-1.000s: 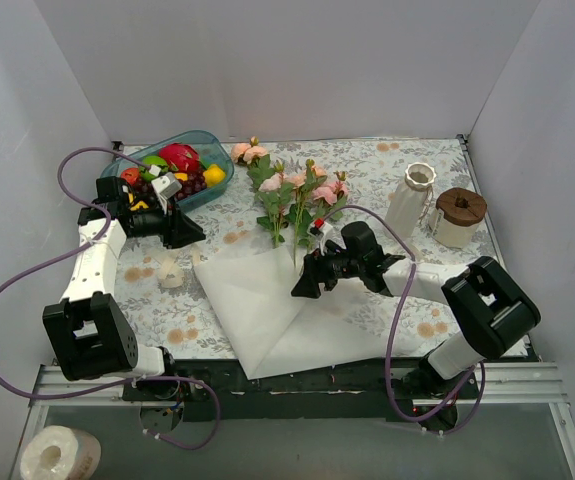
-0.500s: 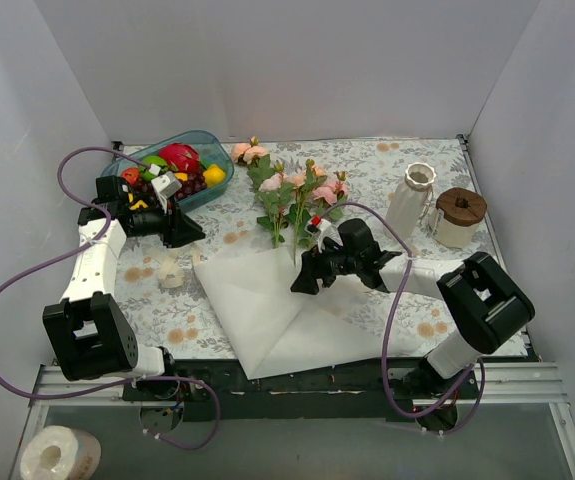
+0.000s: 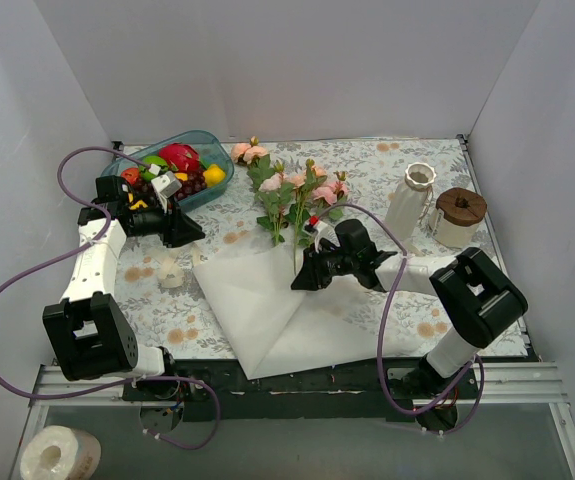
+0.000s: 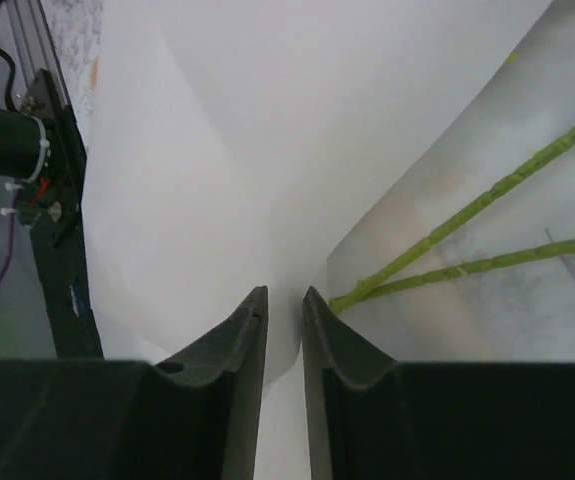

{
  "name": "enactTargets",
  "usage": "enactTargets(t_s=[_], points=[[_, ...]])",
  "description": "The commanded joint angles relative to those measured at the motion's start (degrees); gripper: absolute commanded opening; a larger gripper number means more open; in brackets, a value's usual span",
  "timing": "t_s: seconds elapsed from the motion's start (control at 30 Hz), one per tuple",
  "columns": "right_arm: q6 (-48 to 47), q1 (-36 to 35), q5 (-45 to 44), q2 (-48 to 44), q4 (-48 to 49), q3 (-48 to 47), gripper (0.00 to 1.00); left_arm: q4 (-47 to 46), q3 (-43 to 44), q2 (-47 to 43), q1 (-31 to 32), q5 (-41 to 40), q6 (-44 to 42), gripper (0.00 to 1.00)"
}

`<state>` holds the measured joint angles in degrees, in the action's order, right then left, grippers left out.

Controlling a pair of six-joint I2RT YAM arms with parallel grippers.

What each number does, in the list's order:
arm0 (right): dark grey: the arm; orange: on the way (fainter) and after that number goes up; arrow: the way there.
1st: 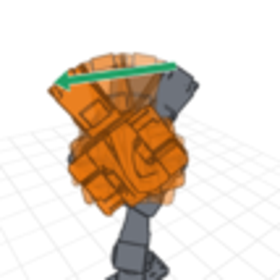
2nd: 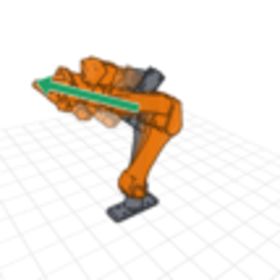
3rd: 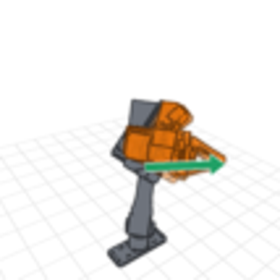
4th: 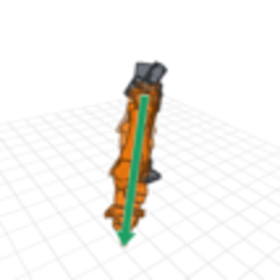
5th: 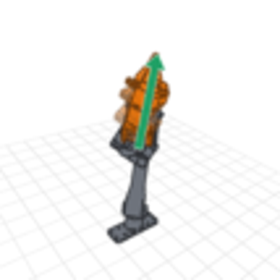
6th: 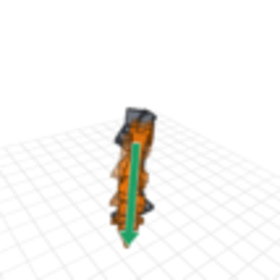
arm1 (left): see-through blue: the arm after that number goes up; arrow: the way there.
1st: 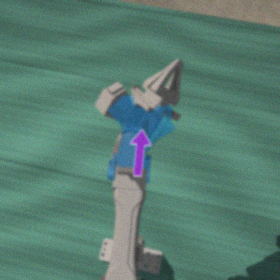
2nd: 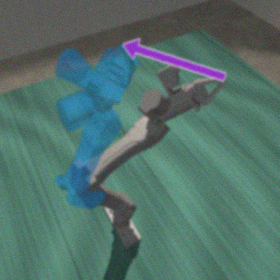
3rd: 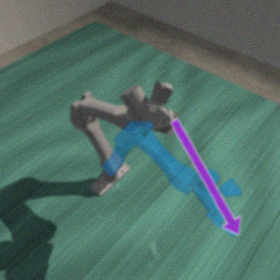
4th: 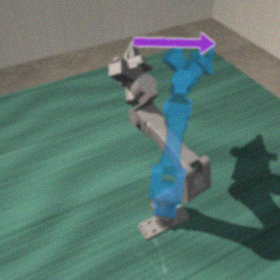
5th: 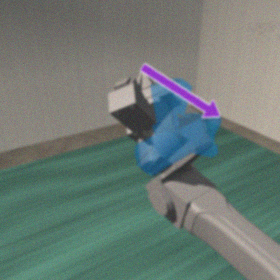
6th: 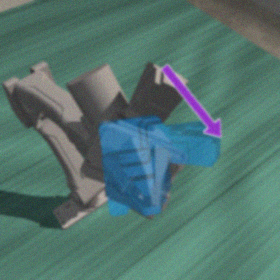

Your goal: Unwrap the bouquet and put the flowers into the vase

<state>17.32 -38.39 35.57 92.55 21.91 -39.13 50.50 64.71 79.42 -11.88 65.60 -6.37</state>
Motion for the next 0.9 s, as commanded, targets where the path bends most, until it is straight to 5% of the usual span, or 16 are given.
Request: enactTargets(t_s=[0.0, 0.1, 0.3, 0.57, 0.7, 0.73, 0.8, 0.87], points=[[1.84, -0.89, 2.66, -0.7, 3.05, -4.18, 0.21, -1.45, 1.65, -1.55, -0.34, 1.02, 0.83, 0.29], [0.79, -2.47, 2.05, -1.93, -0.63, -8.74, 0.01, -3.12, 2.35, -1.63, -0.25, 1.11, 3.63, 0.29], [-1.23, -9.32, -1.38, -3.17, -8.46, -18.16, 0.01, -9.81, 7.35, 1.08, -0.25, -3.1, 17.96, 0.3], [-3.7, -21.8, -8.49, 4.37, -16.45, -34.48, 0.03, -3.48, 24.76, 8.21, -0.69, -9.44, 23.85, 0.31], [-4.75, -25.76, -11.31, 11.32, -20.5, -42.13, 0.3, -5.84, 27.57, 7.86, -1.3, -11.9, 28.86, 0.33], [-5.01, -26.81, -11.84, 12.81, -22.16, -43.9, 0.5, -8.03, 27.58, 7.16, -1.74, -12.69, 30.52, 0.33], [-6.24, -27.35, -14.11, 15.98, -26.2, -48.64, 0.74, -9.45, 27.66, 6.63, -2.27, -14.71, 33.16, 0.34], [-8.34, -27.0, -20.06, 15.04, -31.39, -50.16, 0.82, -11.21, 27.93, 6.19, -2.71, -17.95, 34.75, 0.37]])
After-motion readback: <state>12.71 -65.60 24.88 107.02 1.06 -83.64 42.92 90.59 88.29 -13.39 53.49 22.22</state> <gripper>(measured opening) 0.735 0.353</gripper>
